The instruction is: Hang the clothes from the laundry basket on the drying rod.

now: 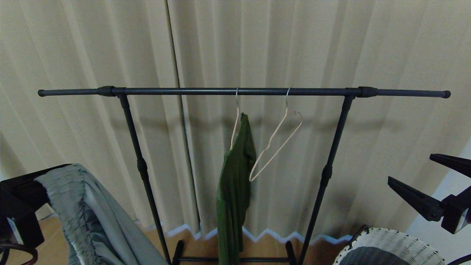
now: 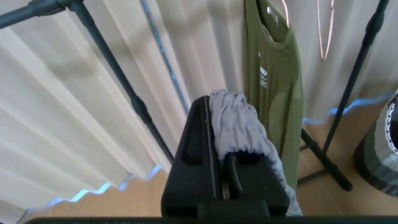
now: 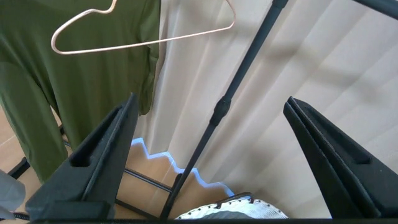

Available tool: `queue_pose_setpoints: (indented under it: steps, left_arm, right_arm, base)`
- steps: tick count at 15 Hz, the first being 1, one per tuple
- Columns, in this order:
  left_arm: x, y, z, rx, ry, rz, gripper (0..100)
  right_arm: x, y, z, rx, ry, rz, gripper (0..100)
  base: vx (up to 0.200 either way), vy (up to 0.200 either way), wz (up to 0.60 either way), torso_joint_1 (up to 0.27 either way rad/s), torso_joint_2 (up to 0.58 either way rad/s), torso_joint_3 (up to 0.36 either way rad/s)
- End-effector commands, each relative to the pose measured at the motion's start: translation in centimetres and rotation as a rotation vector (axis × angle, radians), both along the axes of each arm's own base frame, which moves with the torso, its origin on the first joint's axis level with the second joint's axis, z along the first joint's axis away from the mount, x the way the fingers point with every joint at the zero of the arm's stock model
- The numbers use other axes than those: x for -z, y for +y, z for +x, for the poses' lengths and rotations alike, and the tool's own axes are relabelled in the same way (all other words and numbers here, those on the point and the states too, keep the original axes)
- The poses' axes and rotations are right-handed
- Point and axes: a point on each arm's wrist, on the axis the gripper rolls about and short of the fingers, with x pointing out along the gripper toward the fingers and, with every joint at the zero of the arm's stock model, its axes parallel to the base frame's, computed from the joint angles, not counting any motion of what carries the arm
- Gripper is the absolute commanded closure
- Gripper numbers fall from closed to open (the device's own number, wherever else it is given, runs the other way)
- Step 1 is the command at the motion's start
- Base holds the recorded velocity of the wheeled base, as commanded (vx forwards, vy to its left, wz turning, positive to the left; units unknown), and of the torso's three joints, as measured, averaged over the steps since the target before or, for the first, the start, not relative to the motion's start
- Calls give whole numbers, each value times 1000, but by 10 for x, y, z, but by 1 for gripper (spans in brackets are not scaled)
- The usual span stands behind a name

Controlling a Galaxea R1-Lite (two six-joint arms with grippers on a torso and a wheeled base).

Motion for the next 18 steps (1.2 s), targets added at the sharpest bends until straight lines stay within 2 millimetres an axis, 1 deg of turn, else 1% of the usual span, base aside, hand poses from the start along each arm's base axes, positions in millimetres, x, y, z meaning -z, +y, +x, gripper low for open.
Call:
queue_pose_setpoints:
  steps: [1,8,18]
  left_arm:
    - [1,0,1,-1,4,2,100]
    - [5,-1,2,-1,22,7,100]
    - [7,0,1,-1,23,15,100]
  right_arm:
    - [0,0,0,0,1,-1,0]
    - [0,0,0,0,1,-1,0]
    - [1,0,1,2,4,-2,0]
  base:
    - [0,0,0,0,0,0]
    - [200,0,0,3,0,3]
    - [0,0,0,0,0,0]
